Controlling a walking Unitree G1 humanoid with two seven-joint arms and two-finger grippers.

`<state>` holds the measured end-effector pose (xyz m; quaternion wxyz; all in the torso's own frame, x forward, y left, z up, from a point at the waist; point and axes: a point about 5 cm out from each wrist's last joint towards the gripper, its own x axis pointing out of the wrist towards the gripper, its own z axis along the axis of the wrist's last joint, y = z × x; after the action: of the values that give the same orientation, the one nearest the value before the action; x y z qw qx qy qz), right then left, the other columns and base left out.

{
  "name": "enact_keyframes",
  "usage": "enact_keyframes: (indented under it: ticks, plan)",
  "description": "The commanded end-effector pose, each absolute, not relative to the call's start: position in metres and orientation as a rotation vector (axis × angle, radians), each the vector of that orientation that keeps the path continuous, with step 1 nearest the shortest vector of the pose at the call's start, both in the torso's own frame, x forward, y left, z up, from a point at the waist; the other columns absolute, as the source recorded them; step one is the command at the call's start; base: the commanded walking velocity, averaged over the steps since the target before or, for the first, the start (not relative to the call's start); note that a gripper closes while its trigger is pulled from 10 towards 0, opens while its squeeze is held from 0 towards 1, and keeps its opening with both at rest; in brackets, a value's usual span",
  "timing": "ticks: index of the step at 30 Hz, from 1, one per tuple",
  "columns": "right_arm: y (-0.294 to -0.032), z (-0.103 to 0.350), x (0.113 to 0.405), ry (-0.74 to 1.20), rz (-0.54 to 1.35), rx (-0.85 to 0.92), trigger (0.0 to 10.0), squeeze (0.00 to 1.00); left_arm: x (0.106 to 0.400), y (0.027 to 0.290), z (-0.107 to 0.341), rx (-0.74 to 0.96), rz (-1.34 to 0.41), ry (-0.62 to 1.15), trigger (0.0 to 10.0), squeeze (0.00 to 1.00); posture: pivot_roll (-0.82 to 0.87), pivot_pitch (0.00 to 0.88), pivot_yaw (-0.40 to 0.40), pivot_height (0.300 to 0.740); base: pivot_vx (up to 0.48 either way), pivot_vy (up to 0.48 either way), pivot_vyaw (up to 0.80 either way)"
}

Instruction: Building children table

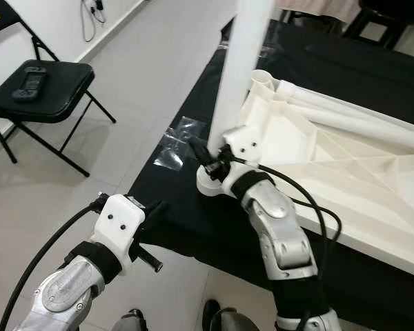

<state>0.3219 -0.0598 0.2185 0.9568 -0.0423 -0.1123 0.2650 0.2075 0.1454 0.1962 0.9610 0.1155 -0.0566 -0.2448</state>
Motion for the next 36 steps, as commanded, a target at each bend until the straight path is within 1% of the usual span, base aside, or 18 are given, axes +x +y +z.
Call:
enact_keyframes:
  ticks: [1,2,4,5,6,7,8,9,10,11,12,14,16,17,19,25,30,36]
  plan:
    - [-0.067,0.18,0.327,0.01,0.471,-0.091,10.0,0.0,0.206,0.146,0.192,0.231,-0.506,-0.089,10.0,0.0,0.14,0.311,-0.131,0.74,0.0,0.0,0.0]
    - [-0.067,0.187,0.327,-0.017,0.506,-0.075,10.0,1.0,0.207,0.145,0.193,0.229,-0.511,-0.093,10.0,0.0,0.13,0.31,-0.132,0.74,0.0,0.0,0.0]
    - [-0.066,0.193,0.327,-0.041,0.555,-0.057,10.0,1.0,0.208,0.144,0.193,0.228,-0.515,-0.095,10.0,0.0,0.13,0.31,-0.132,0.74,0.0,0.0,0.0]
    - [-0.063,0.21,0.328,-0.109,0.71,-0.032,10.0,1.0,0.209,0.142,0.192,0.227,-0.52,-0.097,10.0,0.0,0.13,0.304,-0.133,0.74,0.0,0.0,0.0]
    - [-0.063,0.216,0.329,-0.131,0.762,-0.041,10.0,1.0,0.209,0.141,0.192,0.226,-0.521,-0.097,10.0,0.0,0.13,0.304,-0.133,0.74,0.0,0.0,0.0]
    - [-0.065,0.222,0.331,-0.153,0.819,-0.047,10.0,0.67,0.209,0.141,0.192,0.226,-0.521,-0.097,10.0,0.0,0.13,0.303,-0.135,0.74,0.0,0.0,0.0]
    - [-0.065,0.222,0.331,-0.153,0.819,-0.047,10.0,0.67,0.209,0.141,0.192,0.226,-0.521,-0.097,10.0,0.0,0.13,0.303,-0.135,0.74,0.0,0.0,0.0]
    - [-0.068,0.229,0.334,-0.169,0.884,-0.043,10.0,0.0,0.21,0.141,0.192,0.224,-0.522,-0.098,10.0,0.0,0.13,0.302,-0.139,0.74,0.0,0.0,0.0]
    - [-0.068,0.229,0.334,-0.169,0.884,-0.043,10.0,0.0,0.21,0.141,0.192,0.224,-0.522,-0.098,10.0,0.0,0.13,0.302,-0.139,0.74,0.0,0.0,0.0]
    - [-0.07,0.235,0.335,-0.184,0.96,-0.037,10.0,0.0,0.21,0.14,0.192,0.223,-0.521,-0.1,10.0,0.0,0.13,0.301,-0.14,0.74,0.0,0.0,0.0]
    - [-0.07,0.235,0.335,-0.184,0.96,-0.037,10.0,0.0,0.21,0.14,0.192,0.223,-0.521,-0.1,10.0,0.0,0.13,0.301,-0.14,0.74,0.0,0.0,0.0]
    - [-0.076,0.242,0.336,-0.205,1.15,-0.107,10.0,0.0,0.21,0.141,0.193,0.222,-0.516,-0.104,10.0,0.0,0.14,0.3,-0.144,0.74,0.0,0.0,0.0]
    - [-0.076,0.242,0.336,-0.205,1.15,-0.107,10.0,0.0,0.21,0.141,0.193,0.222,-0.516,-0.104,10.0,0.0,0.14,0.3,-0.144,0.74,0.0,0.0,0.0]
    - [-0.079,0.242,0.338,-0.198,1.236,-0.158,10.0,0.0,0.21,0.141,0.193,0.222,-0.513,-0.105,10.0,0.0,0.14,0.3,-0.144,0.74,0.0,0.0,0.0]
    - [-0.082,0.244,0.342,-0.194,1.32,-0.215,10.0,0.0,0.21,0.141,0.193,0.222,-0.511,-0.106,10.0,0.0,0.14,0.3,-0.147,0.74,0.0,0.0,0.0]
    - [-0.08,0.252,0.351,-0.167,1.418,-0.201,10.0,0.0,0.208,0.141,0.193,0.225,-0.508,-0.102,10.0,0.0,0.17,0.307,-0.137,0.74,0.0,0.0,0.0]
    - [-0.089,0.252,0.357,-0.113,1.509,-0.24,10.0,0.0,0.206,0.145,0.195,0.232,-0.49,-0.102,10.0,0.0,0.19,0.319,-0.15,0.74,0.0,0.0,0.0]
    - [-0.092,0.253,0.363,-0.11,1.523,-0.254,10.0,0.0,0.204,0.145,0.194,0.23,-0.489,-0.097,10.0,0.0,0.19,0.322,-0.15,0.74,0.0,0.0,0.0]
